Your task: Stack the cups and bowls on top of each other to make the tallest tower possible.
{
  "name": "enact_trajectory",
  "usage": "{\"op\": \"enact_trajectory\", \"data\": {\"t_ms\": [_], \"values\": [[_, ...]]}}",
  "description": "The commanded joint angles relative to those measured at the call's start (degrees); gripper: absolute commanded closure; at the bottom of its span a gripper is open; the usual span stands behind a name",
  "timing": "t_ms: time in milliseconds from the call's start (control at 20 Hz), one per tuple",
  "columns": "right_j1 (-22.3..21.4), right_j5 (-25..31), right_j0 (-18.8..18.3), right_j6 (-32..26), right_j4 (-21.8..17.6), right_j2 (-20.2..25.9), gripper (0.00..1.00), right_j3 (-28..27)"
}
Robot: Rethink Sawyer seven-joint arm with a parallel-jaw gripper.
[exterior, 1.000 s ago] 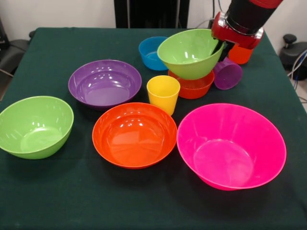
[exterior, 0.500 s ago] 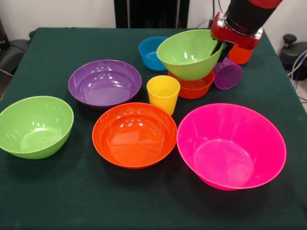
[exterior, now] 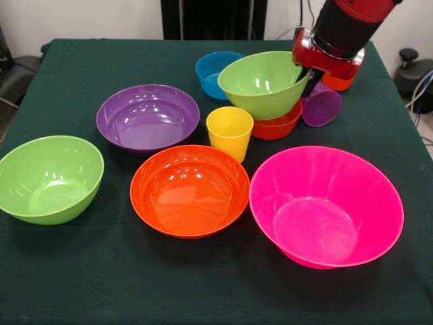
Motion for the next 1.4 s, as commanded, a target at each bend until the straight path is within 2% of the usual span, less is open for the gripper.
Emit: {"op": "enact_trajectory", "data": {"t_ms": [50, 650, 700, 1400], "values": [[4.03, -3.94, -1.4, 4.98, -1.82, 5.63, 1.0, -1.36], [3.48, -4.32, -2.18, 3.08, -1.83, 6.78, 1.0, -0.42], [3.34, -4.7, -2.18, 3.25, -1.78, 6.87, 0.0, -0.16], [2.34, -3.18, -2.35, 3.55, -0.86, 7.86, 0.0, -0.18]]}}
